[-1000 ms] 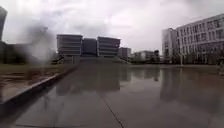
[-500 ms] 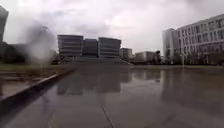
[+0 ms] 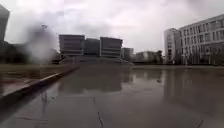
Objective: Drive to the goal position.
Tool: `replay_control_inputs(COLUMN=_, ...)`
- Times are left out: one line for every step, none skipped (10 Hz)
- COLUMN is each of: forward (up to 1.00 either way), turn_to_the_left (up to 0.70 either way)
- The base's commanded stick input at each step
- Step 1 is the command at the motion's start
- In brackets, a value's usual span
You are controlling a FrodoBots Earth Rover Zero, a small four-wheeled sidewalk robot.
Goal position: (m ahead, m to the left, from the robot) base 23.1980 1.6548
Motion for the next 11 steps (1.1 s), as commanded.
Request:
replay_control_inputs(forward=0.7, turn_to_the_left=0.0)
replay_control_inputs(forward=0.7, turn_to_the_left=0.0)
replay_control_inputs(forward=0.7, turn_to_the_left=0.0)
replay_control_inputs(forward=0.7, turn_to_the_left=0.0)
replay_control_inputs(forward=0.7, turn_to_the_left=0.0)
replay_control_inputs(forward=0.7, turn_to_the_left=0.0)
replay_control_inputs(forward=0.7, turn_to_the_left=0.0)
replay_control_inputs(forward=0.7, turn_to_the_left=0.0)
replay_control_inputs(forward=0.7, turn_to_the_left=0.0)
replay_control_inputs(forward=0.7, turn_to_the_left=0.0)
replay_control_inputs(forward=0.7, turn_to_the_left=0.0)
